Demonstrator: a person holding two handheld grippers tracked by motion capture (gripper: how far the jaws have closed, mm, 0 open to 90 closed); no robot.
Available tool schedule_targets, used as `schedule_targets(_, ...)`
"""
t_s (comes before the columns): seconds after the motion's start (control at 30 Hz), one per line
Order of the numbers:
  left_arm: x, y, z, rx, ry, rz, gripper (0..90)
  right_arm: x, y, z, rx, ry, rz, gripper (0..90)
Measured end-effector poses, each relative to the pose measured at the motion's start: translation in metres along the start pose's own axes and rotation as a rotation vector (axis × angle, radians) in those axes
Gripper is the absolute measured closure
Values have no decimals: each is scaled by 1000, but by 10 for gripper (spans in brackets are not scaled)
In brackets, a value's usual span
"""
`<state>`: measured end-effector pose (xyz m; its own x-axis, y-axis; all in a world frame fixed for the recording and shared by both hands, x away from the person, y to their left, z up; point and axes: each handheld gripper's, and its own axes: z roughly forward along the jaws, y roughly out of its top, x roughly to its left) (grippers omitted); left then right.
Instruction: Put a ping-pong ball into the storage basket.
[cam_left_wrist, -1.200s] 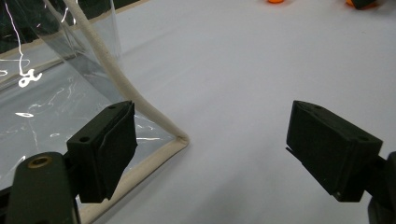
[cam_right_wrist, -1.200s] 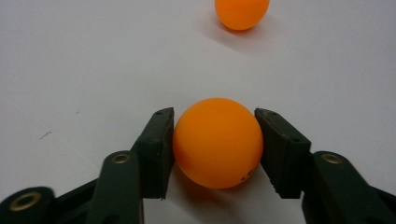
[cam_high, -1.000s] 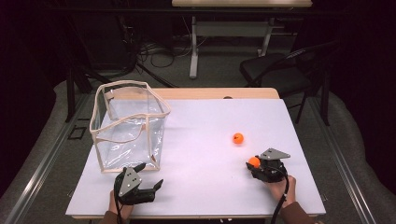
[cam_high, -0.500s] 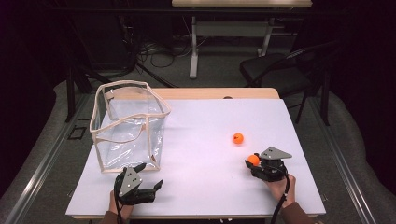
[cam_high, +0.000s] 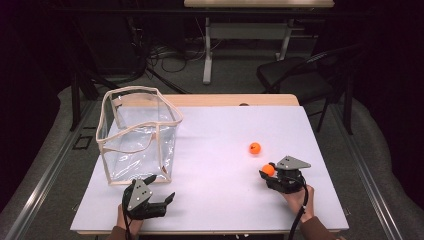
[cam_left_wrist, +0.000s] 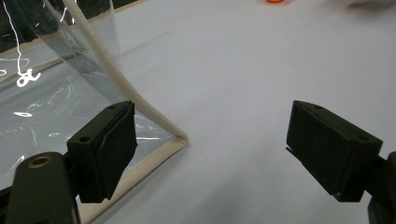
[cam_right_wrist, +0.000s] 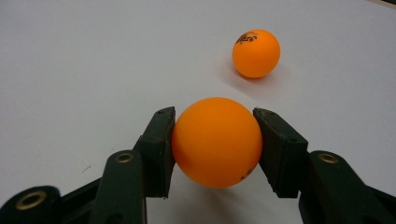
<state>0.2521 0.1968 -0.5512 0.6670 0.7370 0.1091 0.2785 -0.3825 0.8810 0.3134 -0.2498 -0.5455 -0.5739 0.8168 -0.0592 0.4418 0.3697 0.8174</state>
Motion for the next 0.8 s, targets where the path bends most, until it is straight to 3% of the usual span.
schedule_targets(0.8,0,0,0,0,-1,-1,160,8,14,9,-20,56,-29,507)
